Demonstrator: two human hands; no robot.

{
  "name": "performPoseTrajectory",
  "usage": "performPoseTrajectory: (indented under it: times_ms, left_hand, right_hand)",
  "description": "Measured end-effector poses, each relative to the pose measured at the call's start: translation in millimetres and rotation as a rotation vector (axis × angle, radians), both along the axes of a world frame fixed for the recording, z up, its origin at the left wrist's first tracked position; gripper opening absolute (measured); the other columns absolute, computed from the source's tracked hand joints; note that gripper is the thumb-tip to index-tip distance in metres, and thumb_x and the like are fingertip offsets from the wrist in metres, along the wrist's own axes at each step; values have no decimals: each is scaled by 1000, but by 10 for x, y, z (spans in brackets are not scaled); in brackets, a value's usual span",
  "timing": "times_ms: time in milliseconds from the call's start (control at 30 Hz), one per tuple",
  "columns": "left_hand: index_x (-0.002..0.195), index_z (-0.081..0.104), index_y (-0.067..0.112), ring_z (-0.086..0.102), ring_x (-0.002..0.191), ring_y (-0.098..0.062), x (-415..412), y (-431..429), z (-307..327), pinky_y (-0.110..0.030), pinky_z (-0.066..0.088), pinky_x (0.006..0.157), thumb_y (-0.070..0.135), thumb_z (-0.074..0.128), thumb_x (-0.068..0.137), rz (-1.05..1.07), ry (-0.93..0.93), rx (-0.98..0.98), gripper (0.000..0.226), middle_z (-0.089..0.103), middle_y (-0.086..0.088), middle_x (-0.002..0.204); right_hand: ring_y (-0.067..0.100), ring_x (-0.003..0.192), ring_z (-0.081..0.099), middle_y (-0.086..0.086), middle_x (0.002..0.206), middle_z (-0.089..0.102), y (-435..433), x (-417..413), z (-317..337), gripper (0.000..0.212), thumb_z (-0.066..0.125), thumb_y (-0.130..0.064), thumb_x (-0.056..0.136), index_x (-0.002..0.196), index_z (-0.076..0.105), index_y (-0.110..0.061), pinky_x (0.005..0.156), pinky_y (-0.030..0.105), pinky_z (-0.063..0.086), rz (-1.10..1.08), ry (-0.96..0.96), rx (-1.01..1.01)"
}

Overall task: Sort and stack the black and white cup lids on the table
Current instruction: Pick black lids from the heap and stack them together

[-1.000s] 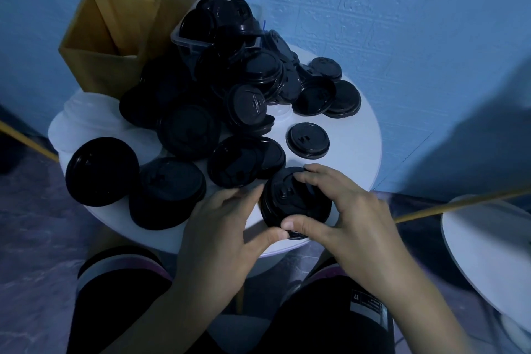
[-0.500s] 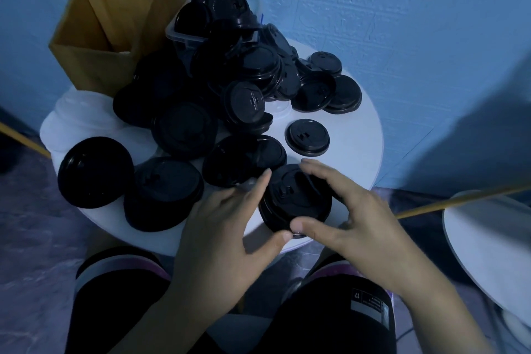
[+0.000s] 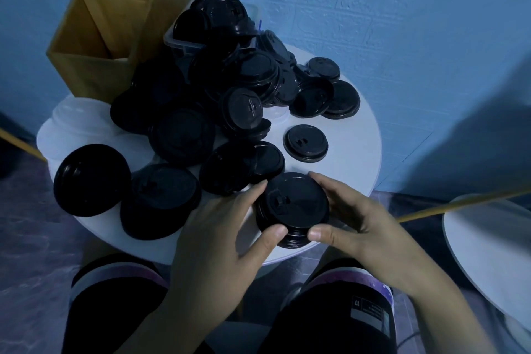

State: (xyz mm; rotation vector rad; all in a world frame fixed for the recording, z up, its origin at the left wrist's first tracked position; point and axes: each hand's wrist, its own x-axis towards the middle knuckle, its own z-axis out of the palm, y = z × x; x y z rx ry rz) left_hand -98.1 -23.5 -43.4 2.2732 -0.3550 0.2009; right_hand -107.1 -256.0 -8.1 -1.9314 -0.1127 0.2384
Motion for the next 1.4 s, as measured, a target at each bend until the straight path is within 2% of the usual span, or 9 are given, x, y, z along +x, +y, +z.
performPoseTrajectory:
  times_ms: [200, 367, 567, 700, 767, 1000, 1133, 1300, 1400]
  left_hand:
    - [147, 42, 49, 27, 124, 30, 5, 28, -37, -21, 29, 104, 74, 47, 86, -17, 10, 18, 66, 38, 52, 129]
    - [151, 38, 49, 40, 128, 13, -21, 60, -8, -31, 40, 108, 74, 44, 89, -55, 20, 23, 67, 46, 40, 136]
    - [148, 33, 57, 37, 131, 16, -130, 120, 19, -14, 33, 98, 77, 58, 72, -60, 41, -12, 82, 41, 46, 137]
    - [147, 33, 57, 39, 132, 13, -115, 155, 33, -13, 33, 98, 82, 61, 73, -63, 51, 11, 83, 46, 40, 138]
    - [147, 34, 55, 40, 131, 12, -107, 161, 39, -13, 33, 99, 82, 61, 71, -58, 56, 13, 85, 48, 37, 138]
    - [145, 33, 57, 43, 131, 7, -120, 184, 11, -27, 41, 105, 85, 56, 71, -50, 68, 1, 83, 49, 33, 138]
    - [145, 34, 56, 45, 131, 6, -114, 195, 4, -27, 43, 103, 82, 57, 73, -61, 56, 19, 80, 48, 36, 137]
    - [146, 37, 53, 44, 130, 11, -103, 188, 39, -19, 40, 102, 74, 65, 77, -60, 37, 25, 78, 49, 37, 136]
    - [144, 36, 56, 39, 123, 22, -111, 185, 67, -7, 33, 95, 75, 64, 76, -60, 29, 39, 76, 47, 41, 132]
  right_hand:
    - [-4, 130, 55, -26, 132, 65, 8, 26, -2, 76, 79, -24, 74, 144, 49, -28, 108, 13, 39, 0, 11, 7]
    - [-3, 129, 56, -25, 131, 65, 53, 23, 1, 72, 80, -25, 74, 140, 51, -31, 108, 14, 40, 0, -7, 26]
    - [2, 129, 58, -16, 129, 69, 87, 93, 113, 56, 82, -20, 79, 130, 61, -27, 111, 23, 43, 112, -11, 14]
    - [14, 103, 72, -6, 106, 77, 59, 366, 211, 23, 67, -28, 94, 116, 73, -25, 97, 35, 56, 33, -141, -56]
    - [16, 93, 70, -7, 100, 76, 93, 565, 203, 23, 61, -17, 102, 114, 74, -31, 90, 40, 57, 42, -203, -159]
    - [8, 76, 59, -9, 90, 68, 333, 1068, 168, 44, 63, -4, 98, 128, 69, -35, 73, 25, 48, 258, -318, -376]
    - [5, 80, 62, -9, 93, 71, 472, 1160, 190, 33, 70, -13, 95, 118, 75, -36, 74, 16, 44, 303, -330, -451]
    - [18, 85, 64, -2, 101, 67, 463, 1195, 218, 22, 75, -9, 90, 96, 80, -29, 79, 34, 55, 293, -258, -268]
    - [15, 76, 56, -6, 111, 64, 386, 1132, 275, 22, 76, -4, 89, 91, 76, -26, 65, 21, 48, 251, -205, -79]
